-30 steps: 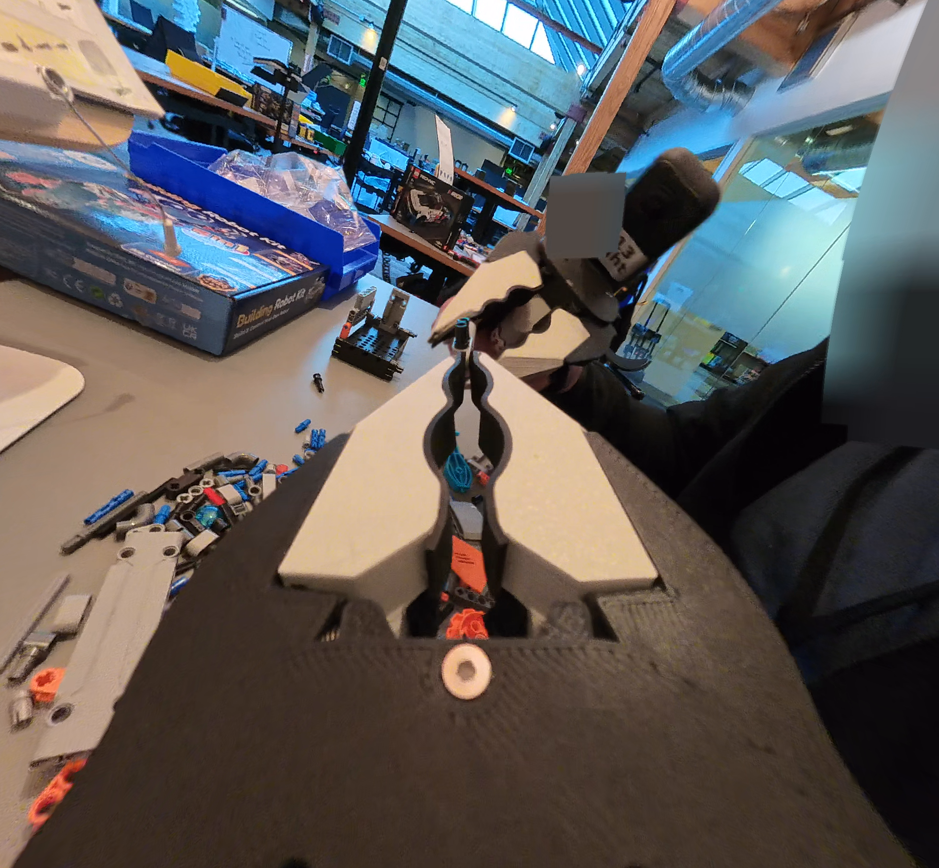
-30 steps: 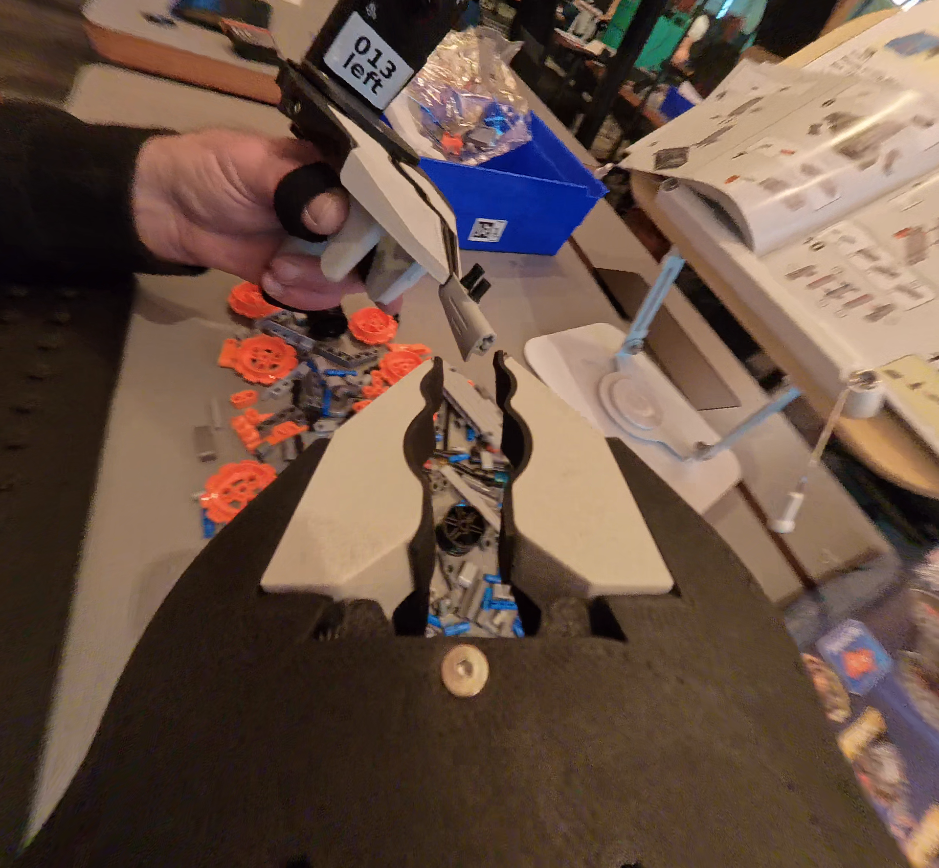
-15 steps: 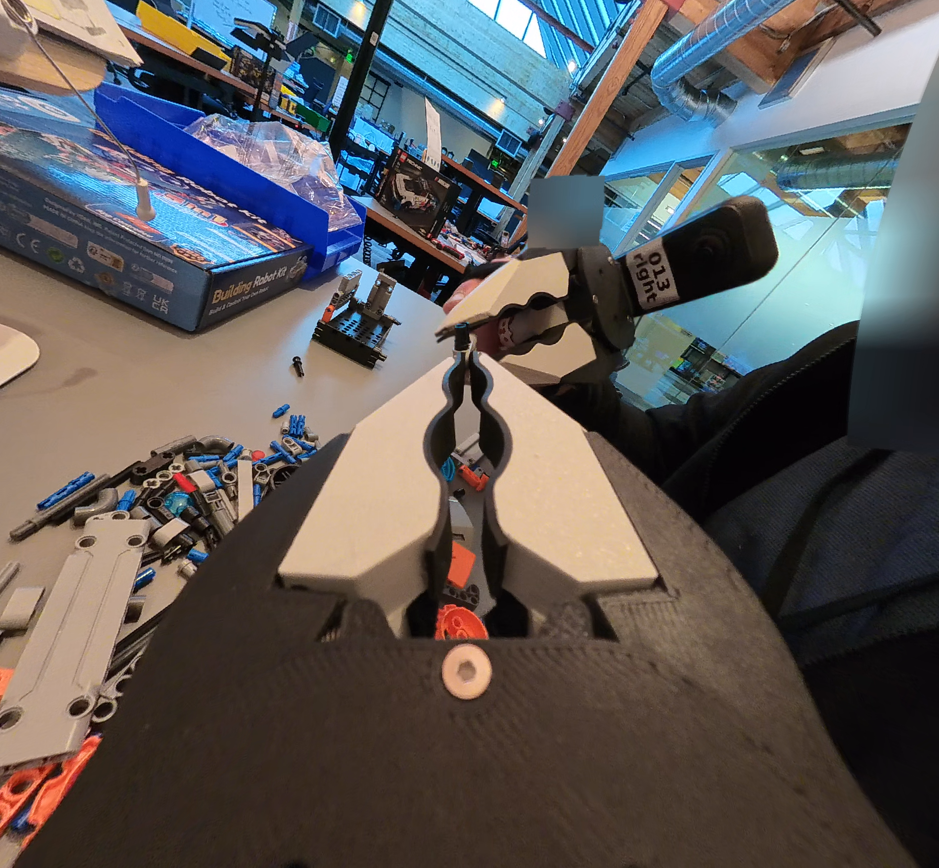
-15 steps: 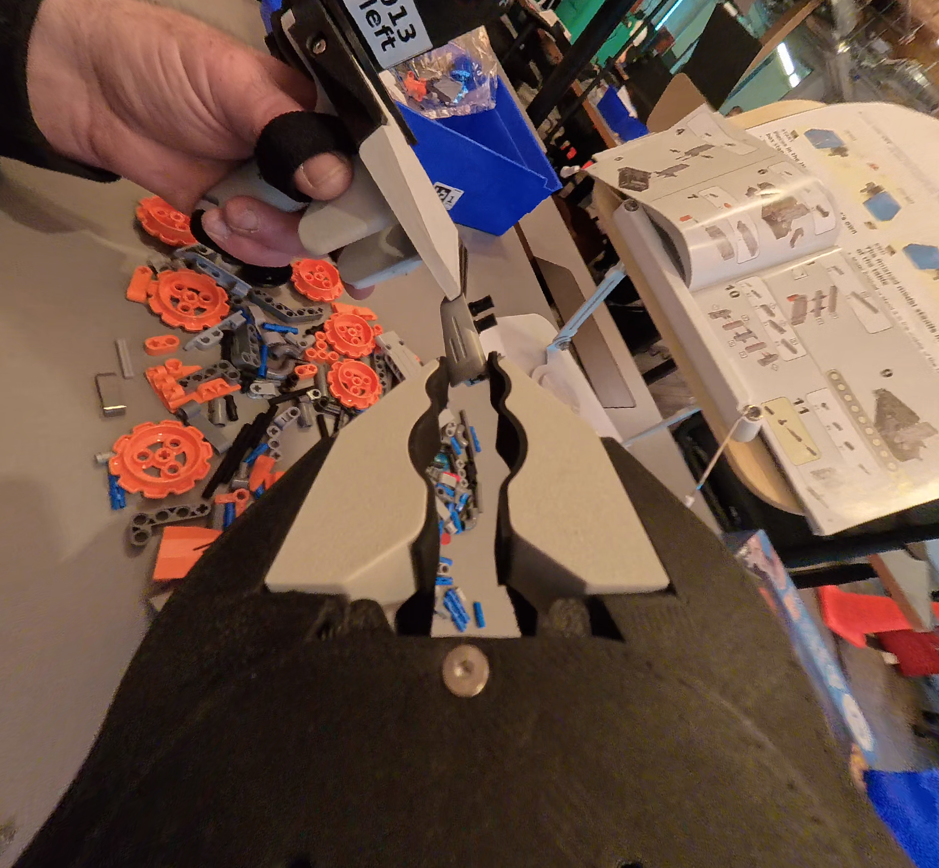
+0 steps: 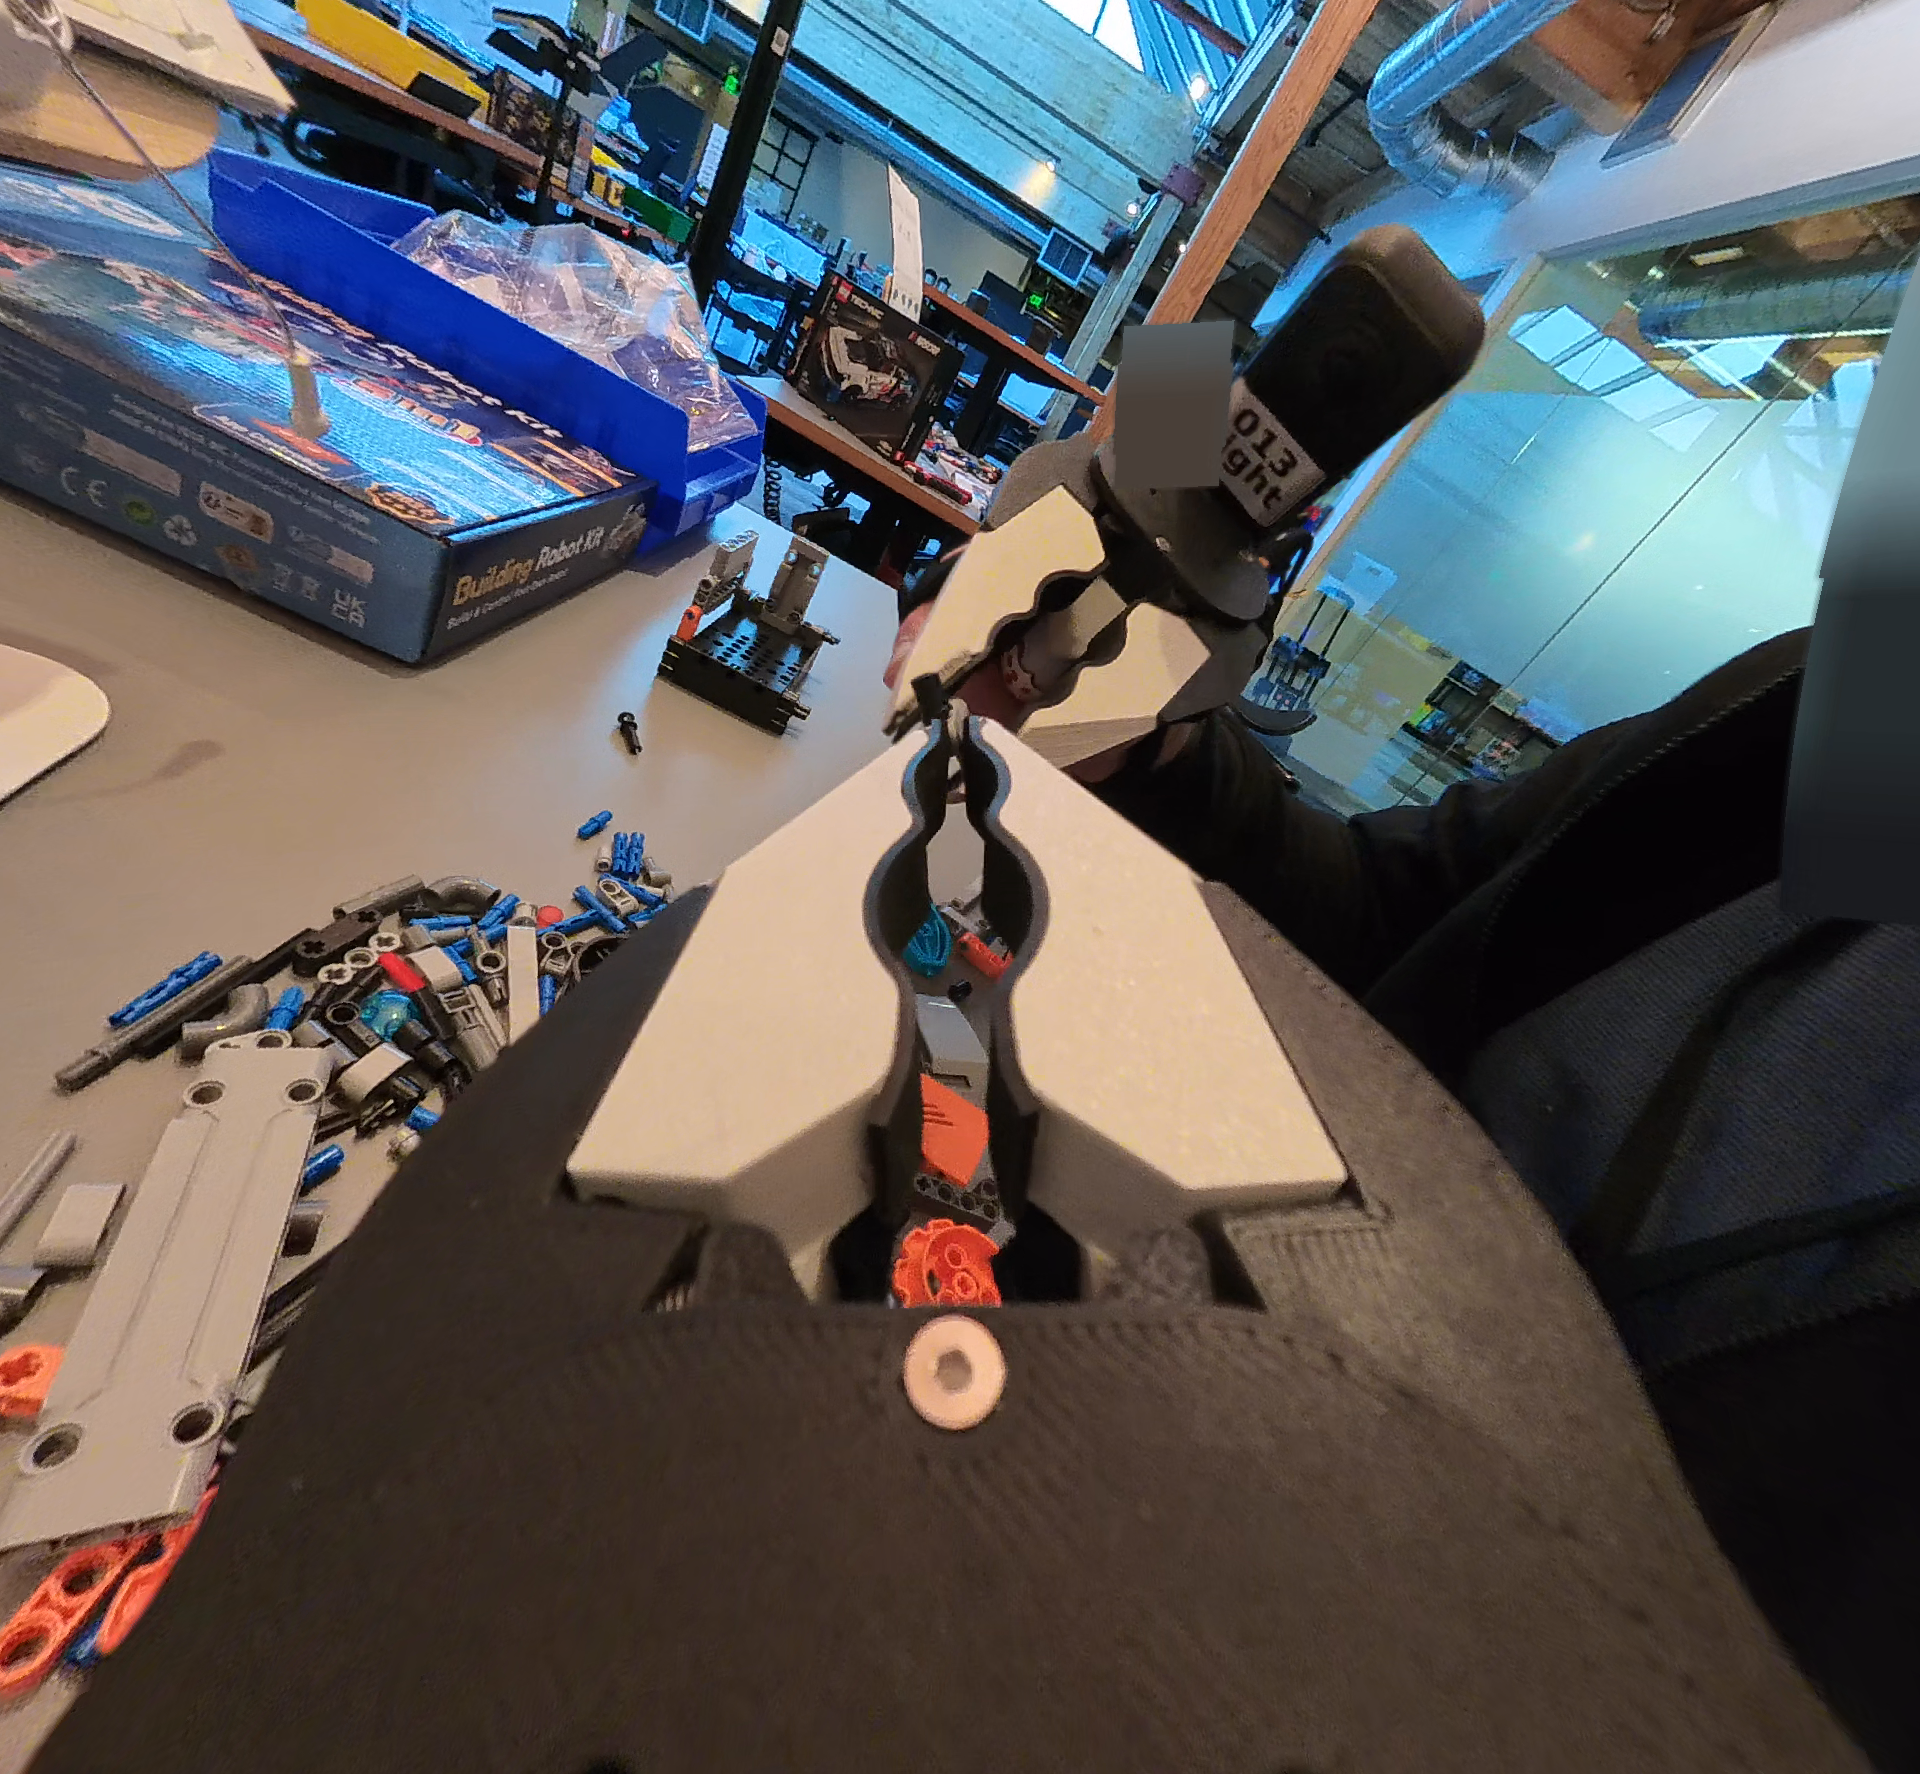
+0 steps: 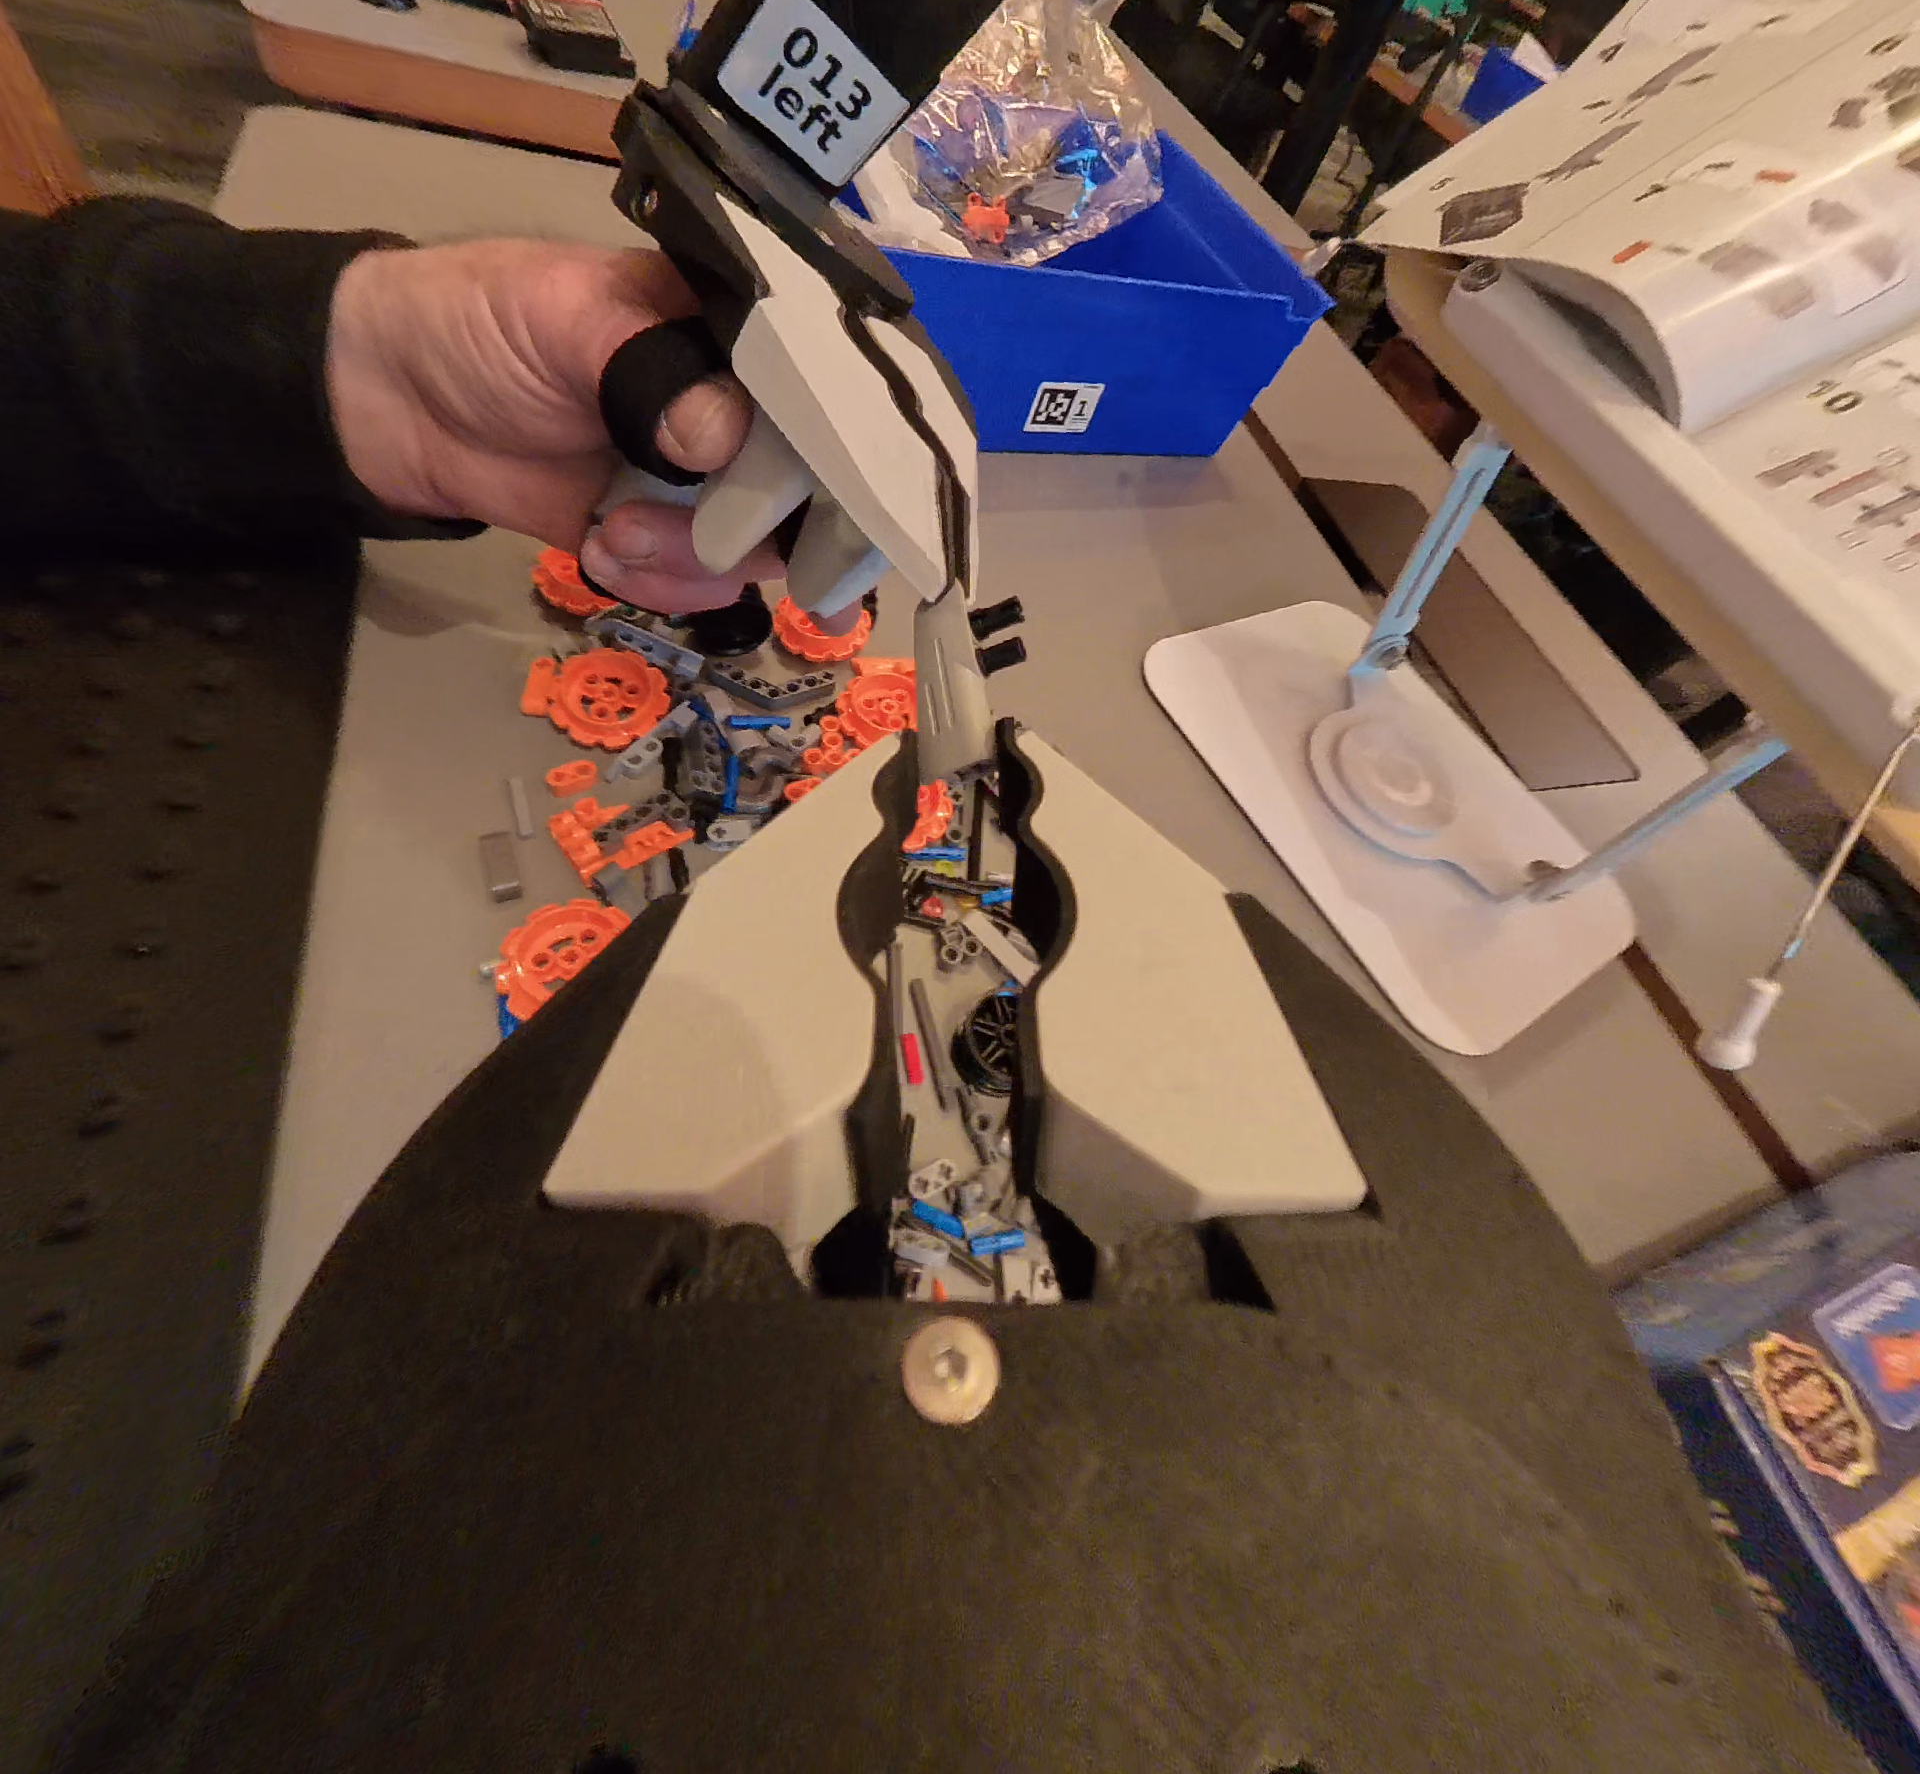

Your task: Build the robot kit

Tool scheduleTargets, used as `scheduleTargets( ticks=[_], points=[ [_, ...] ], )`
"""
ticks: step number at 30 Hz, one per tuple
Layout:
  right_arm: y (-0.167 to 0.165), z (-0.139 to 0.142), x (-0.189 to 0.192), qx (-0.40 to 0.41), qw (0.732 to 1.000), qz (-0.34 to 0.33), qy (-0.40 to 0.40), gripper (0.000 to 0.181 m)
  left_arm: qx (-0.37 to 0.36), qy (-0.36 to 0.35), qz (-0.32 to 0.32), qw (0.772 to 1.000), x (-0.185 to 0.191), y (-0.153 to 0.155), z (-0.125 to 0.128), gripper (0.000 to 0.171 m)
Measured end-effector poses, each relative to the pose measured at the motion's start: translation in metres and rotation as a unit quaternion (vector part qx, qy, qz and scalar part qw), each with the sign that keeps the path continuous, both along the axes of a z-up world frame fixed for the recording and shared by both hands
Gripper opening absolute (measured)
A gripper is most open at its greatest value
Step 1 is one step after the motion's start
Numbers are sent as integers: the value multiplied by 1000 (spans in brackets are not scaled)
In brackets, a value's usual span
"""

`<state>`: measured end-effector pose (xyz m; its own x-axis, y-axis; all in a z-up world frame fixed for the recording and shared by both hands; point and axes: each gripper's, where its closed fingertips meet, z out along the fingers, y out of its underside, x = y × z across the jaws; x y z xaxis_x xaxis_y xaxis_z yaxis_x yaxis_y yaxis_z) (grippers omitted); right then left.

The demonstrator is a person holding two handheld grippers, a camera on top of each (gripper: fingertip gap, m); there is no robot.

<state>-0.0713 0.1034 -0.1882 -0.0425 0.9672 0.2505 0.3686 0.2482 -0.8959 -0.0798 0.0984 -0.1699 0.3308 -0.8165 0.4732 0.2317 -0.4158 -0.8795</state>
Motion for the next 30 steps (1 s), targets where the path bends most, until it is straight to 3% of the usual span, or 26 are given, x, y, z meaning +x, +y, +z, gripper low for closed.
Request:
scheduleTargets(
  ticks=[10, 17, 23, 26, 30],
  points=[
    [-2, 2, -1, -179, 983, 36, 35, 12, 12, -14, 18, 1000, -5, 3, 6, 0],
    [3, 5, 1, -169, 984, 27, 43, 12, 9, -24, 25, 999, -8, 6, 6, 1],
    [3, 7, 2, -177, 983, 31, 48, 12, 33, -15, 30, 999, -6, 5, 9, 16],
    [1, 10, 3, -209, 975, 43, 59, 12, 90, 51, 66, 992, -5, 7, 7, 18],
    [1, 17, 6, -238, 966, 57, 78, 12, 189, 172, 122, 959, -1, 8, 5, 19]
  ],
)
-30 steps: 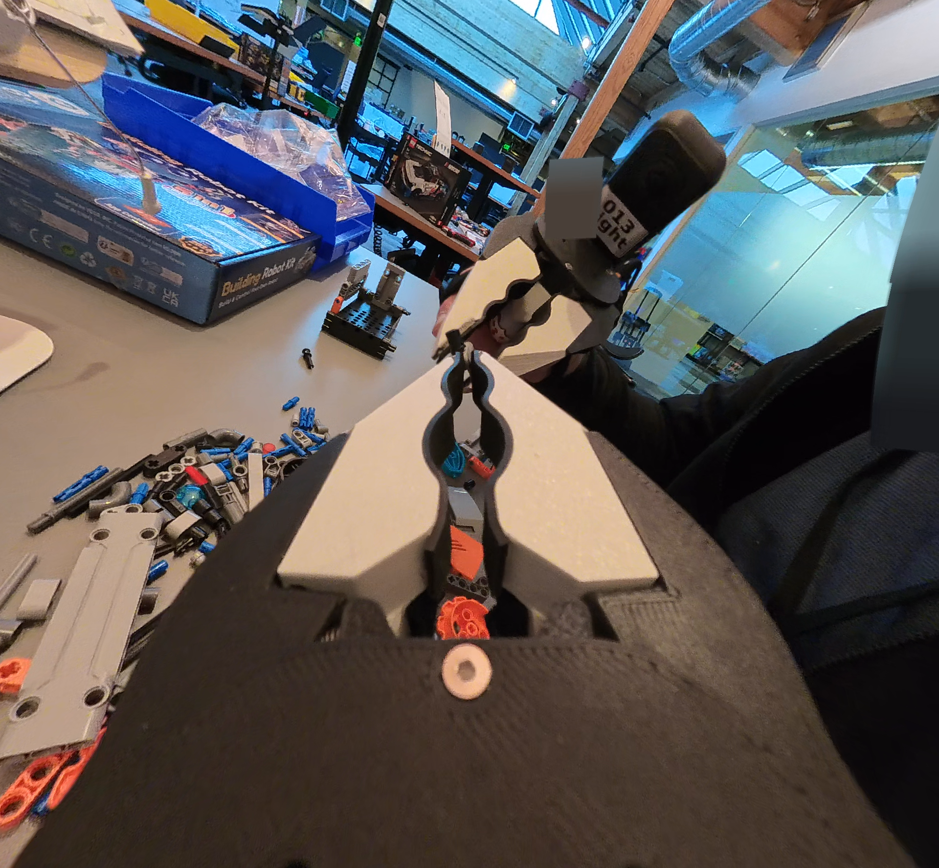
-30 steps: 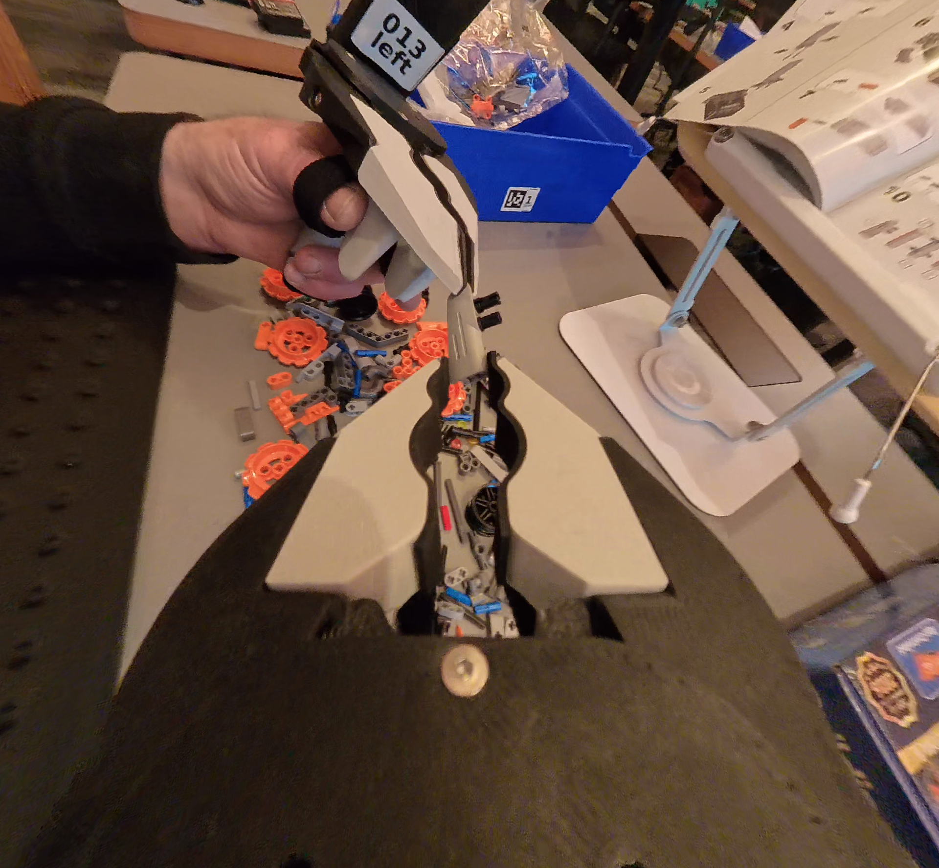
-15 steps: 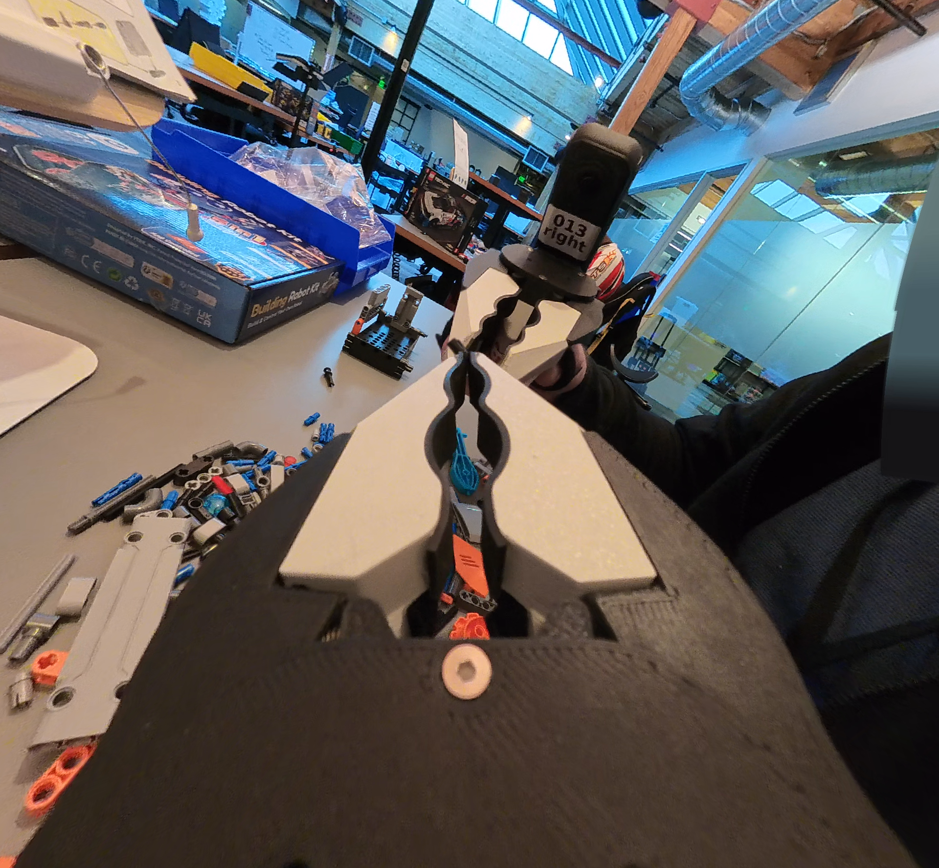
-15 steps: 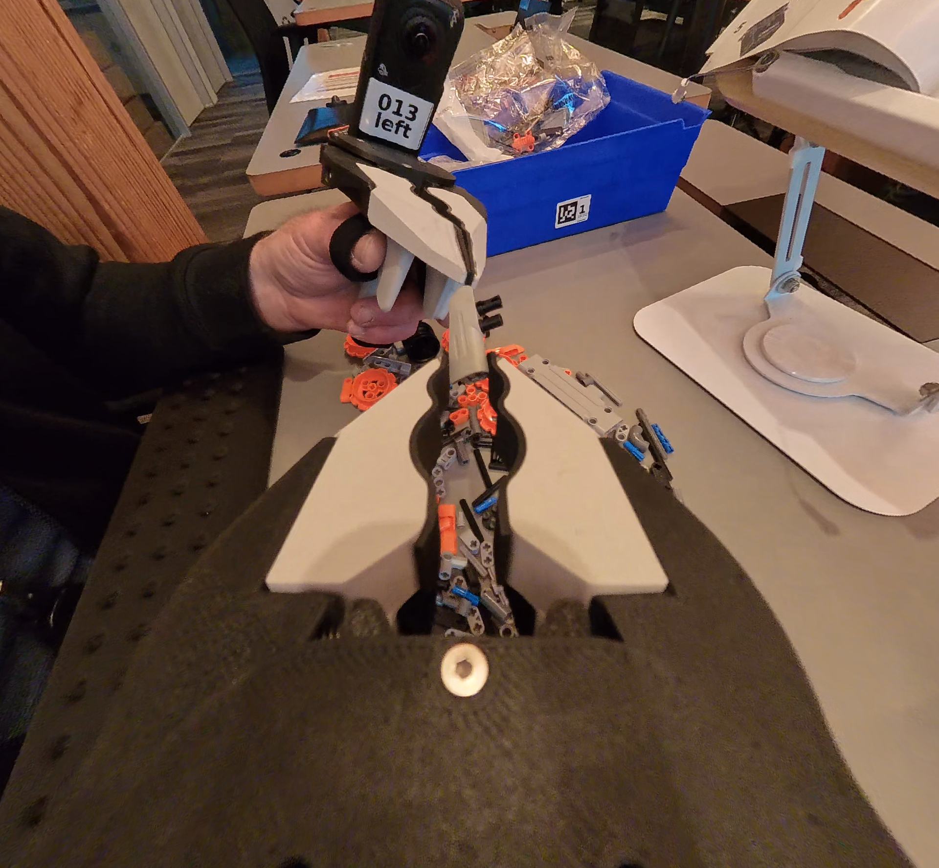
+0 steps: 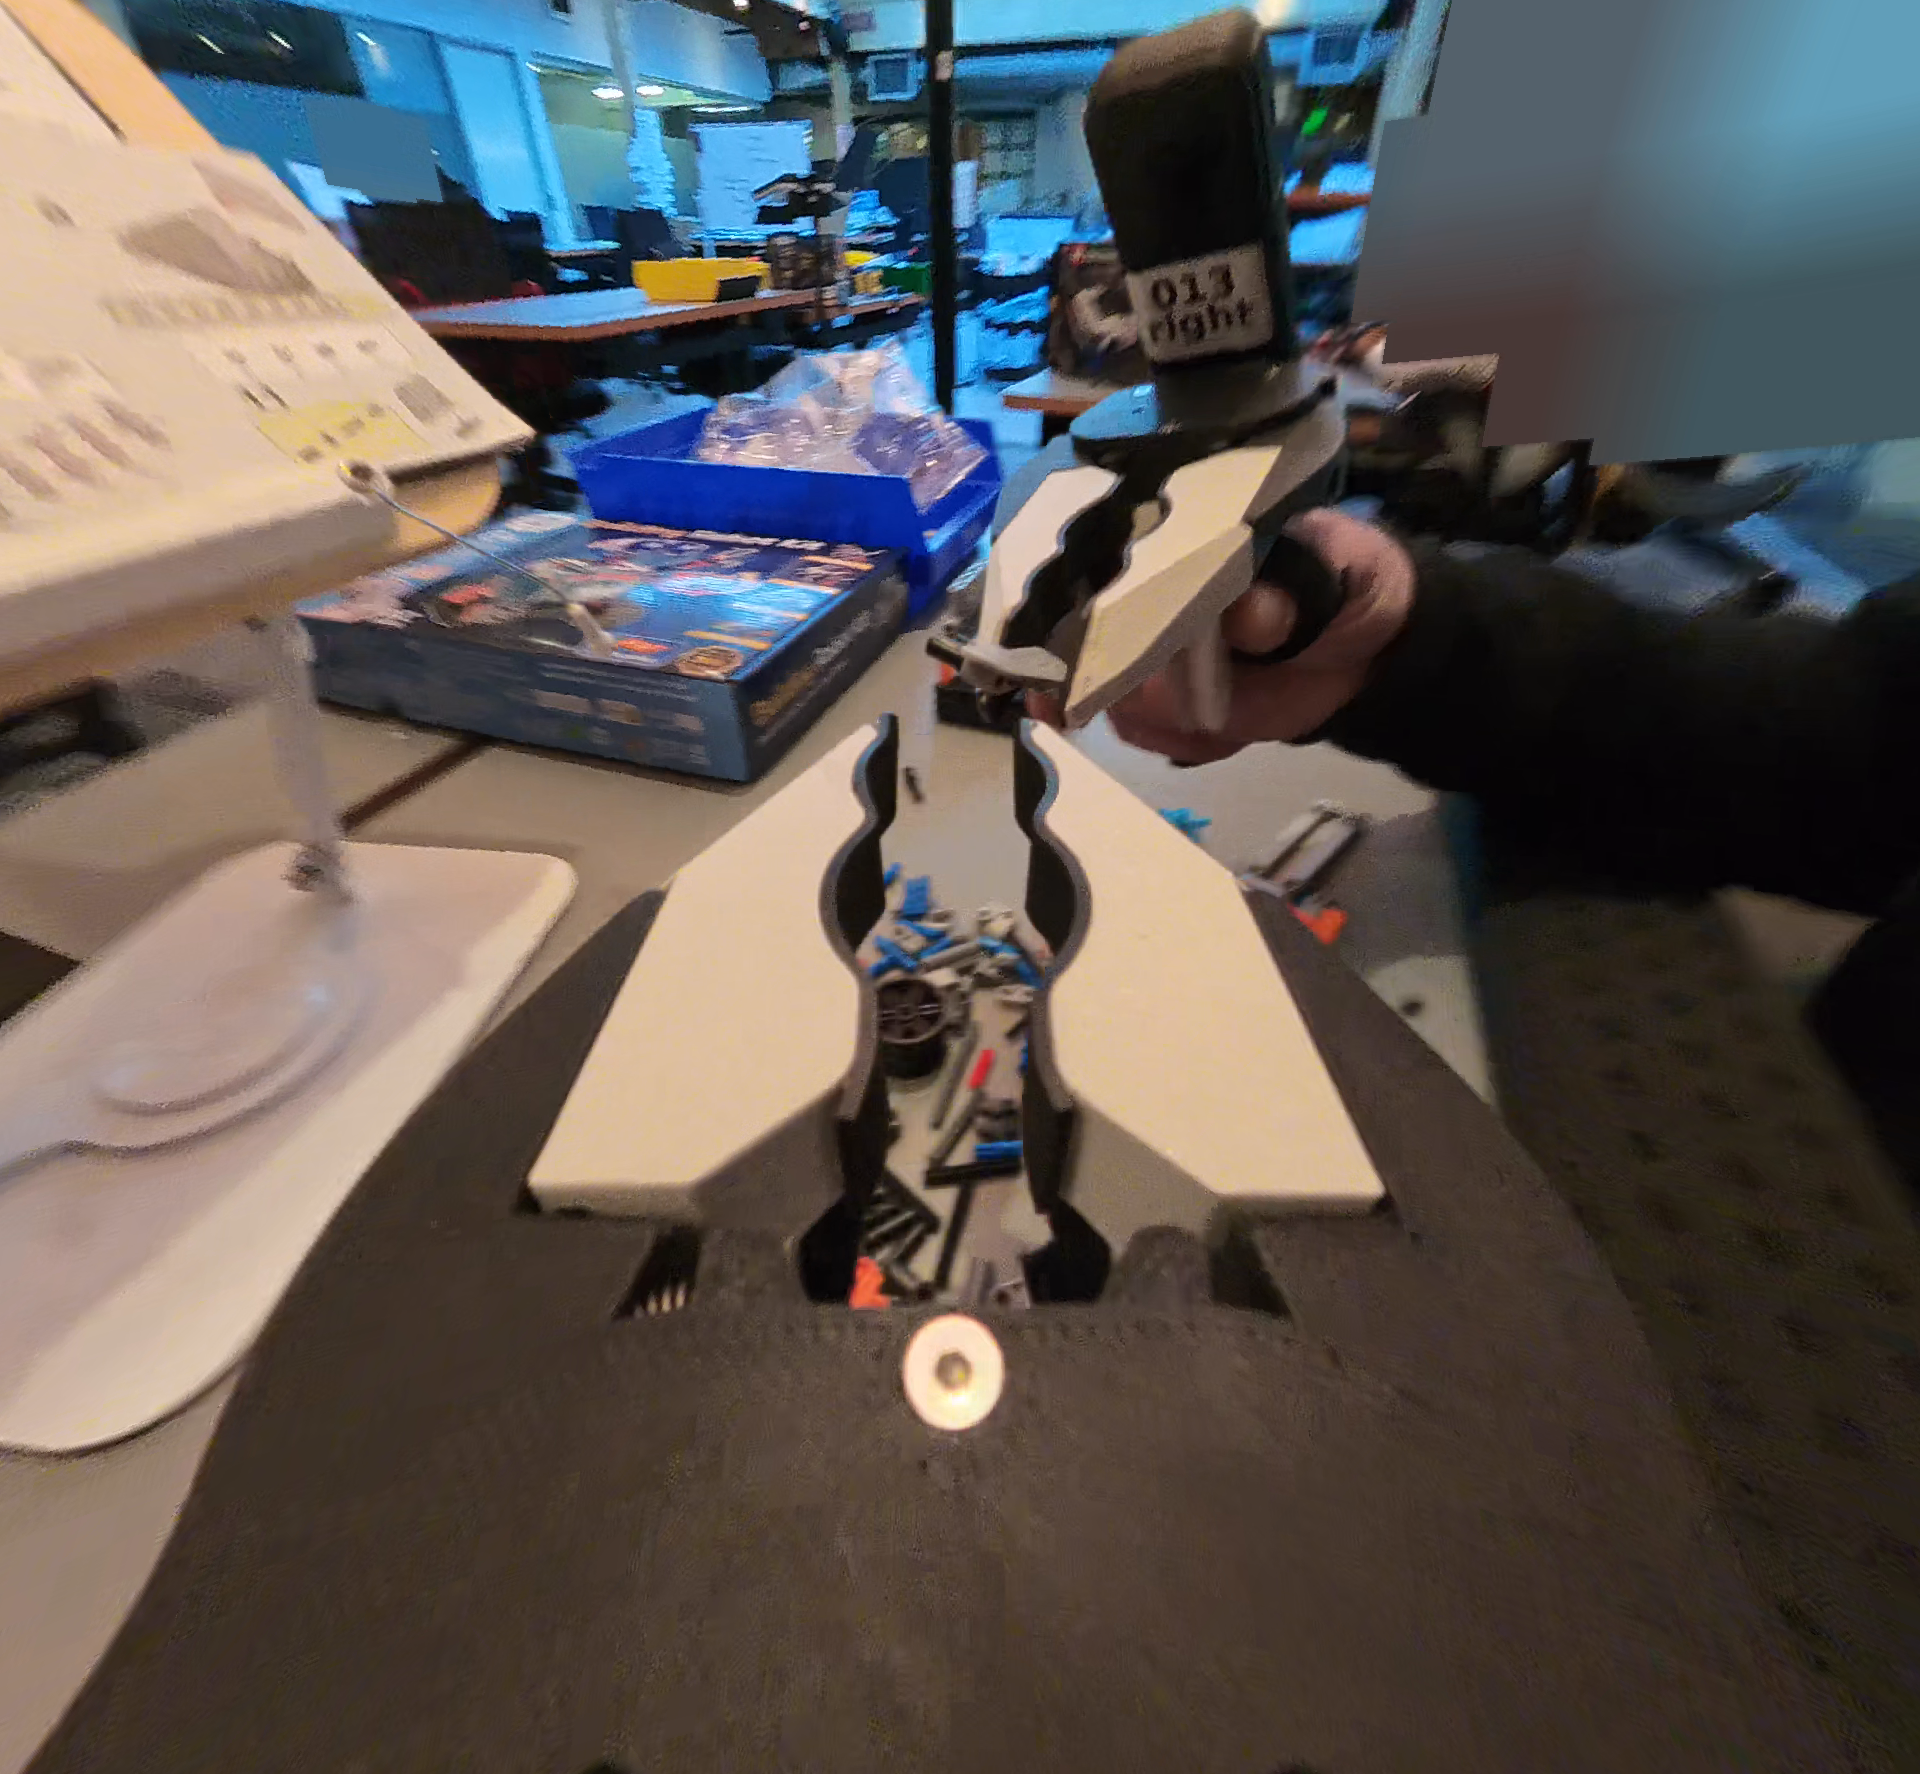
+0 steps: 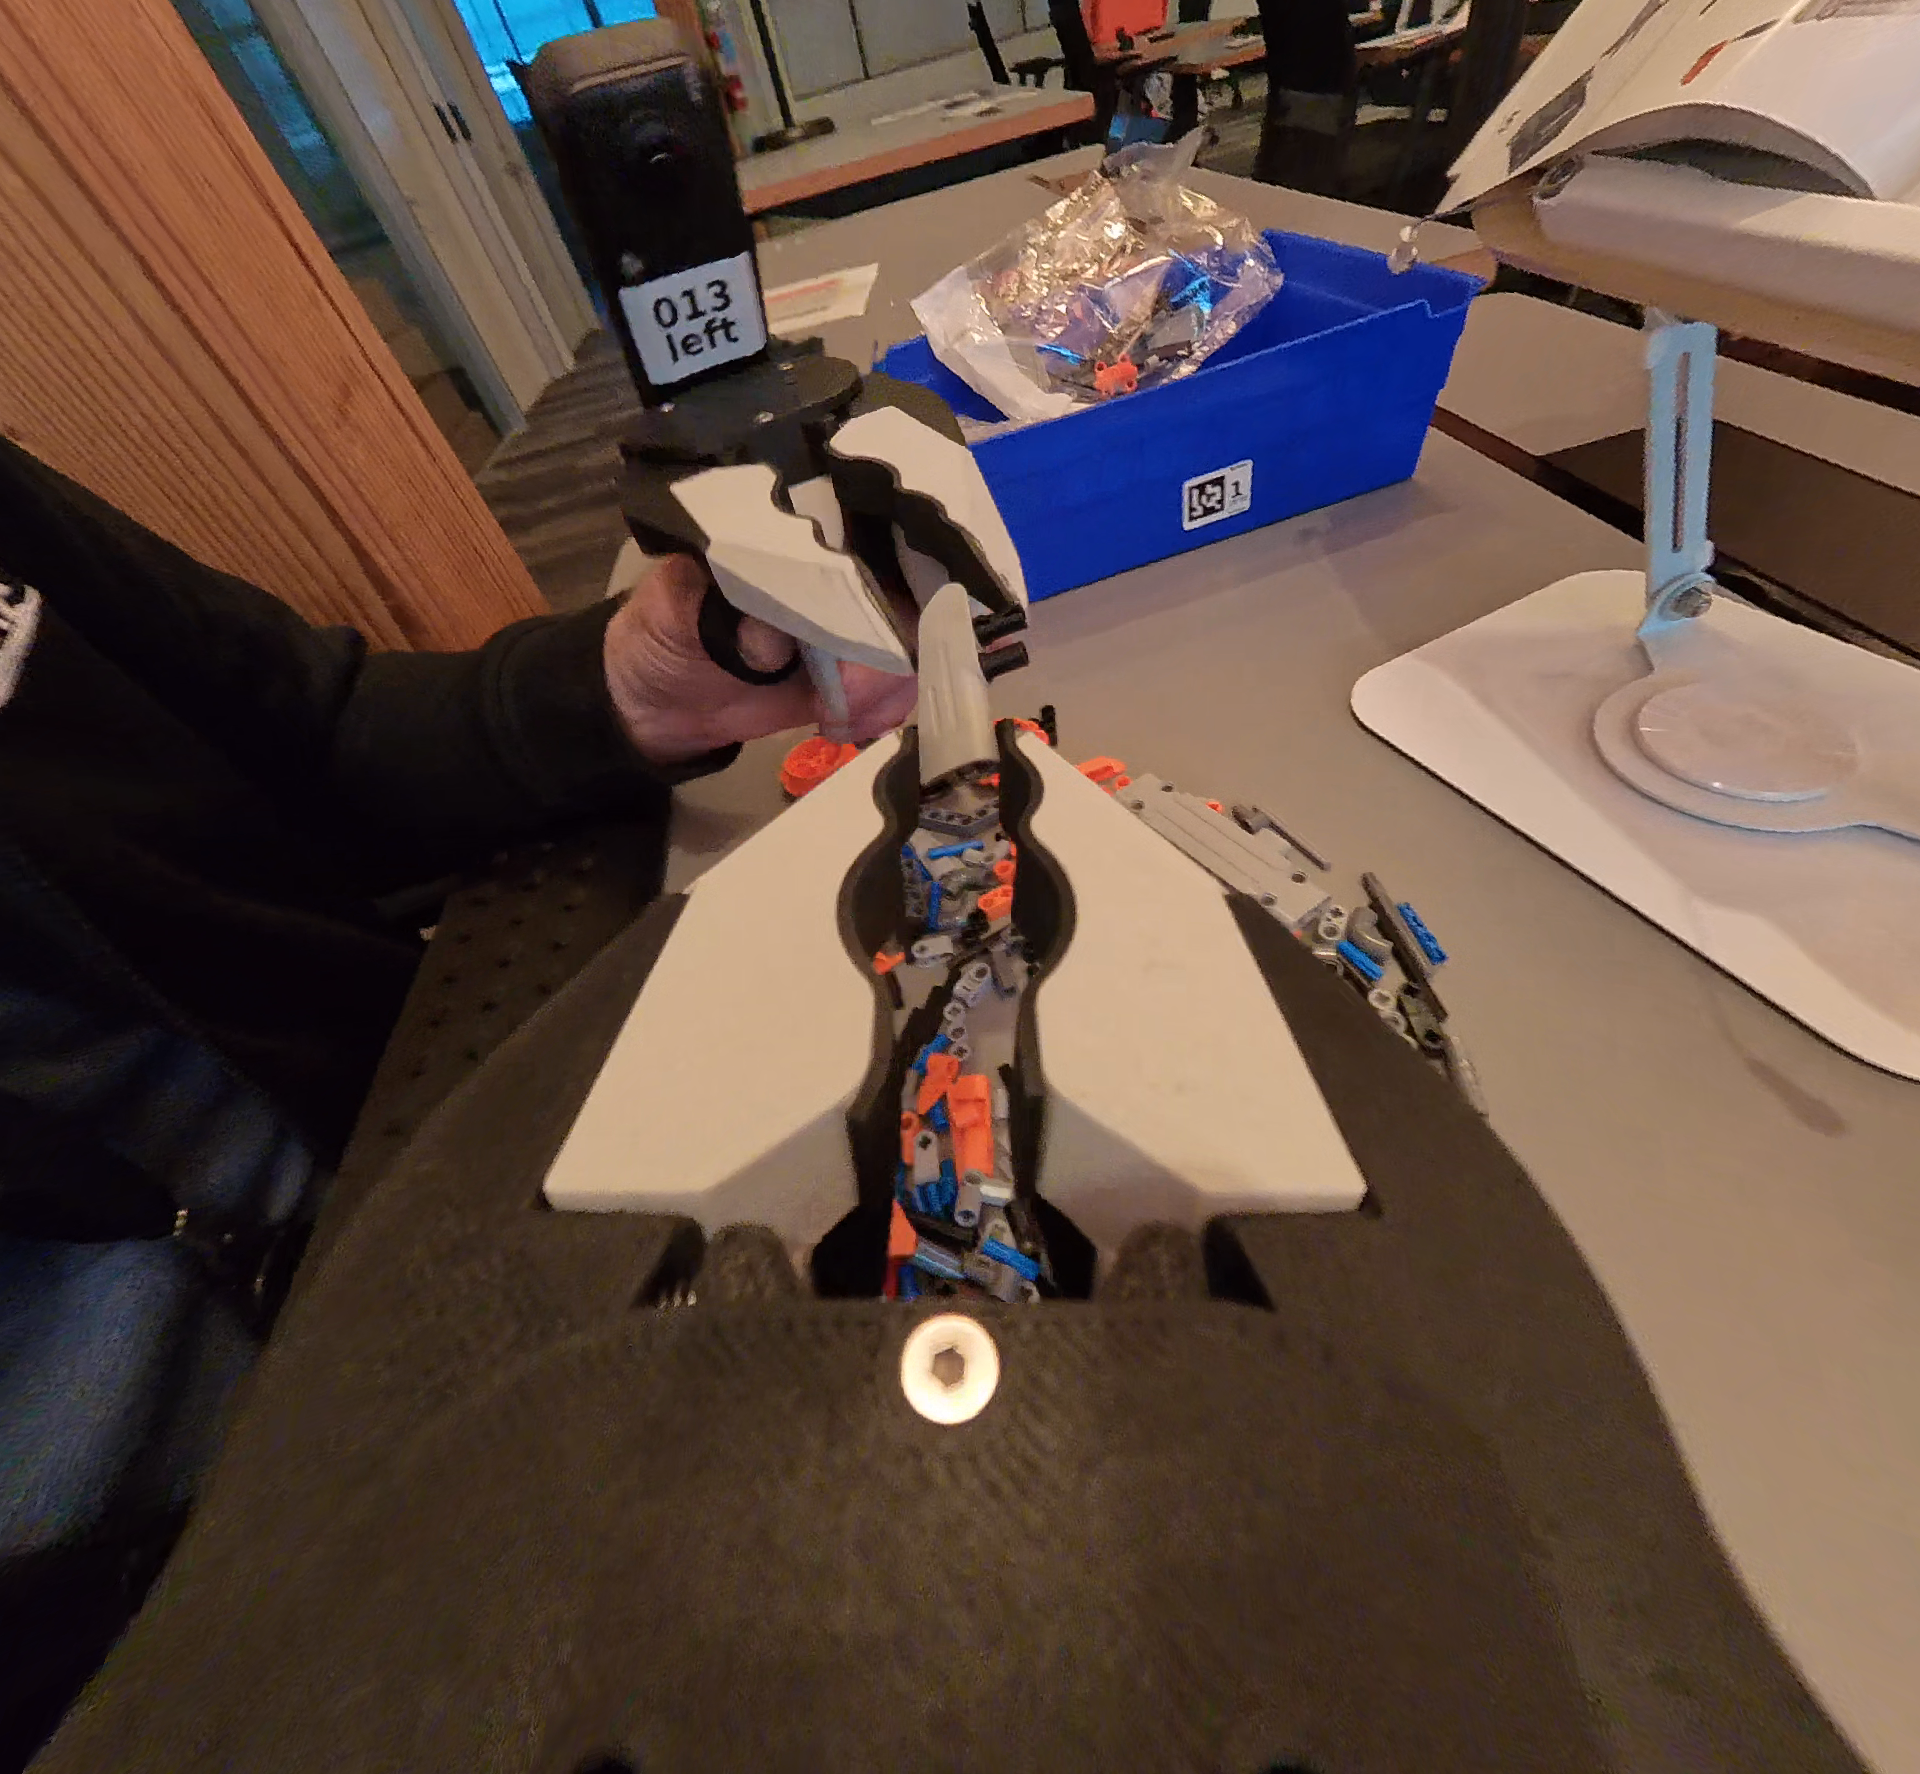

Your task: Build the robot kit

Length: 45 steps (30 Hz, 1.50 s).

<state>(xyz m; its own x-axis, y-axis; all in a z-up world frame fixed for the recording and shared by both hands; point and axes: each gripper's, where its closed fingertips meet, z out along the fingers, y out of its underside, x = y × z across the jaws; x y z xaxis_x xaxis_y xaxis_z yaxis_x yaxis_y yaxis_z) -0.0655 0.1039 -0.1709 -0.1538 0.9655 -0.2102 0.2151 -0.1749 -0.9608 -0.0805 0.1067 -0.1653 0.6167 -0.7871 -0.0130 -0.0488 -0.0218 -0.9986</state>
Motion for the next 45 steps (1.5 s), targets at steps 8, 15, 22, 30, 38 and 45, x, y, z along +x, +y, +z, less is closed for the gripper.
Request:
scheduleTargets(
  ticks=[8, 15, 22, 30, 38, 45],
  points=[
    [-5, -2, 1, -48, 998, 32, -2, 13, 103, 118, 60, 986, 7, -1, 4, 20],
    [-15, -8, 2, -74, 995, 66, -17, 12, 134, 163, 51, 976, 15, -9, 3, 6],
    [-14, -9, 0, -43, 997, 51, -23, 12, 112, 147, 46, 982, 13, -10, 5, 0],
    [-7, -2, 0, 25, 1000, 6, -17, 10, 74, 102, 42, 991, 11, -6, 7, 0],
    [-27, -13, 12, -97, 988, 113, -48, 10, 169, 223, 45, 959, 16, -16, 3, 33],
    [-54, -25, 26, -171, 956, 224, -85, 5, 218, 334, 4, 917, 42, -37, -12, 12]
  ],
)
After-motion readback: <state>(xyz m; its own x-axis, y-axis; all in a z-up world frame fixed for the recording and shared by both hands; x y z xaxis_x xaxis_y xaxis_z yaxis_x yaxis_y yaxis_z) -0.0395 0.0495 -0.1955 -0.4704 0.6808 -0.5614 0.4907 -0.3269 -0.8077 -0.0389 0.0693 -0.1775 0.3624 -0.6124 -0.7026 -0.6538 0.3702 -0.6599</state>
